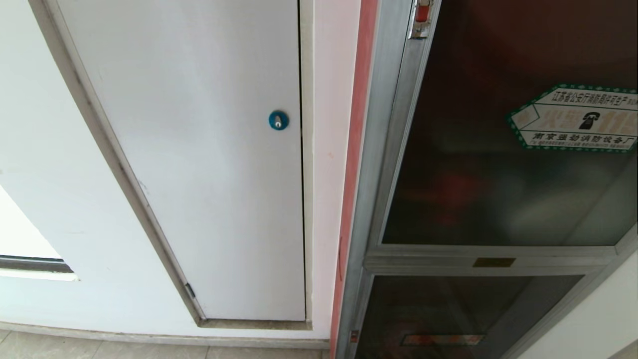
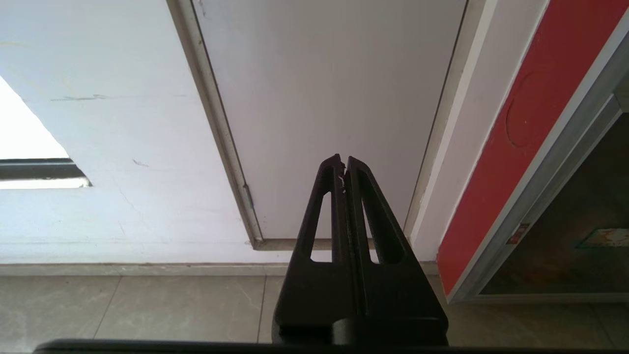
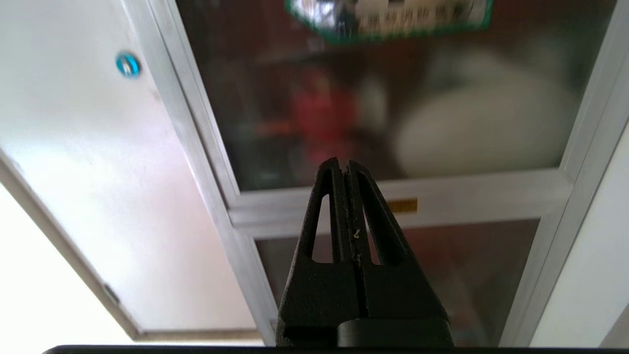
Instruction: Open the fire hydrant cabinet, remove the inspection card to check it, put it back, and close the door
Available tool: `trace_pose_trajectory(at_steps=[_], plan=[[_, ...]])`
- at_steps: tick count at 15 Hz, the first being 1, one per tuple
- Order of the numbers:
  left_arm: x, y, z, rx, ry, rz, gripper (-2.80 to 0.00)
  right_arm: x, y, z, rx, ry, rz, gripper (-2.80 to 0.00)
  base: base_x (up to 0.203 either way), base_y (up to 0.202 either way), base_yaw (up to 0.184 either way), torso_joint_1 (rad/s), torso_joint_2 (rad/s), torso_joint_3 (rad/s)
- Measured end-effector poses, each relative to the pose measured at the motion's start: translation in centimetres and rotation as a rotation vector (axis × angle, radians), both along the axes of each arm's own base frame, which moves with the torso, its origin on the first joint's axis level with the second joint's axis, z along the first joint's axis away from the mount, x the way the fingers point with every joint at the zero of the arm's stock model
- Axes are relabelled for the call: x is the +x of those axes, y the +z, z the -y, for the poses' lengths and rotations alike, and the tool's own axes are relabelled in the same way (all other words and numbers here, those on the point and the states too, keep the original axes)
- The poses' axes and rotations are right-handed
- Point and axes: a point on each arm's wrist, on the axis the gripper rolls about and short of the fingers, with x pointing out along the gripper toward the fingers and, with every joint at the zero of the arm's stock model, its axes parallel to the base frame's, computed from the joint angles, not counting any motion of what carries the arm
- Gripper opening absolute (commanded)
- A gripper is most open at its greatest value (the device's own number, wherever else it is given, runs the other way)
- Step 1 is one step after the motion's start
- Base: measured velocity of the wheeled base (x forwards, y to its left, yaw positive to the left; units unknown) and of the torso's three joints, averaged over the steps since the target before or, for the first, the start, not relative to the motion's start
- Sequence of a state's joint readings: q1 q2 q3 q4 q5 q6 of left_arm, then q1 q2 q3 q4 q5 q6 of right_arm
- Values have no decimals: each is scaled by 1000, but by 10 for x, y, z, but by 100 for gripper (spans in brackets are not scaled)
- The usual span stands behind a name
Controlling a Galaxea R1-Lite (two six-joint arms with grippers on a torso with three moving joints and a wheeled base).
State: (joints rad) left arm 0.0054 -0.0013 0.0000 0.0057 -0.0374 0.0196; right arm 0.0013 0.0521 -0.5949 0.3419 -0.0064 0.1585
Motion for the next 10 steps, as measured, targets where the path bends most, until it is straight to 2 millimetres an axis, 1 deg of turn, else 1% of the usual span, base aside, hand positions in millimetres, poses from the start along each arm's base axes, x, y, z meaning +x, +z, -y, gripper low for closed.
trace_pose_trajectory(at_steps=[3,6,8,10], plan=[[0,0,0,0,0,0,-280,18,-32,0,-17,-11,-67,-280,0,0,0,0,0,0],[0,0,0,0,1,0,-280,42,-63,1,-76,-39,-82,-280,0,0,0,0,0,0],[0,0,0,0,0,1,-280,52,-78,1,-107,-52,-64,-280,0,0,0,0,0,0],[0,0,0,0,0,0,-280,58,-90,1,-117,-53,-85,-280,0,0,0,0,0,0]])
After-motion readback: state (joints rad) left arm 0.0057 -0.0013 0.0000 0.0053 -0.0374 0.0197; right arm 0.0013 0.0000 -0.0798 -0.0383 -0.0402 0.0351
